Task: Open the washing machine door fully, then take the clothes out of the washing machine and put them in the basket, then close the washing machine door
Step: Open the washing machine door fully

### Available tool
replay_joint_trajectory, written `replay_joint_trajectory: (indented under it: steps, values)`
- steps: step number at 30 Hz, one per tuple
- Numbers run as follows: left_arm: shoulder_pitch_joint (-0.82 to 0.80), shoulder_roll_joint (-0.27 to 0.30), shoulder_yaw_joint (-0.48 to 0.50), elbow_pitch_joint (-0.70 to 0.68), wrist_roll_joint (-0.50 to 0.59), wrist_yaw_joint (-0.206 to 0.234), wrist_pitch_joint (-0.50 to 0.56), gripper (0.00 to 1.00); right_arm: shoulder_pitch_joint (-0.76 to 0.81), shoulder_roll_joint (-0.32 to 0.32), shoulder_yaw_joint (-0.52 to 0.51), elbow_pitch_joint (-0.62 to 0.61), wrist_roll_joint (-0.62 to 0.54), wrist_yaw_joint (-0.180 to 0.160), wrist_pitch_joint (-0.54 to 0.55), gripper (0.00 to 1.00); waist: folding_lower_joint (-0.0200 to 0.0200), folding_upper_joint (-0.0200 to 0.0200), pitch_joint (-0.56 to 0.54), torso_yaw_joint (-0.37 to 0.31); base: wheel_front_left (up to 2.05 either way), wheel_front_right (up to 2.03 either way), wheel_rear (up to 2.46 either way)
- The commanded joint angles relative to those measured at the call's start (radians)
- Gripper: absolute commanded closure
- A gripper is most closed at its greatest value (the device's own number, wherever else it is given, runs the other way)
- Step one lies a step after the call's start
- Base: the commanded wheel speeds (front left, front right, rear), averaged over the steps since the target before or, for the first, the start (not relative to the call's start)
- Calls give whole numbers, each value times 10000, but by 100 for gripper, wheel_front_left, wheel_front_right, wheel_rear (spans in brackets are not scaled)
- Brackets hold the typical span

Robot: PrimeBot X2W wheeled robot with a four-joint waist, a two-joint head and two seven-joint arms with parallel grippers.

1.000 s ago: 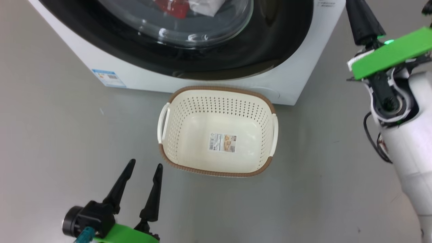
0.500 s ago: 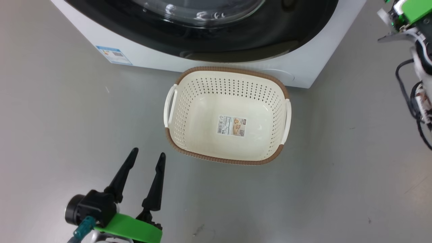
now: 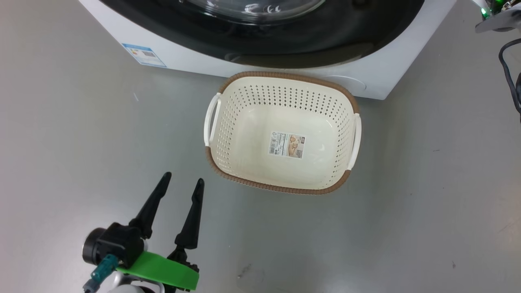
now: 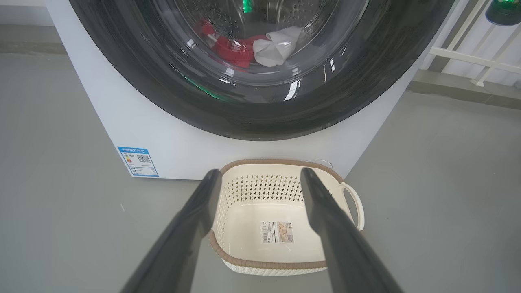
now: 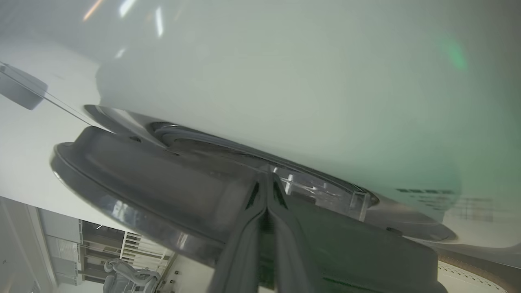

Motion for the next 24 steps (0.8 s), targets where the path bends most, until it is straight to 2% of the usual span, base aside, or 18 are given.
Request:
replay_joint_trajectory:
  steps: [1,11,24]
  values:
    - [-98,188,287,-160,-47,-55,-122,0,-128,310,190,-200,65,10,213,100,0,-1,-26,2,0,0,0]
    - [19,164,279,-121,-4,-55,-122,0,392,567,507,-281,287,10,987,100,0,-1,-402,-119,0,0,0]
    - [413,103,415,-136,133,-55,-122,0,1989,854,965,-1395,434,10,1535,100,0,-1,-1095,-400,0,0,0]
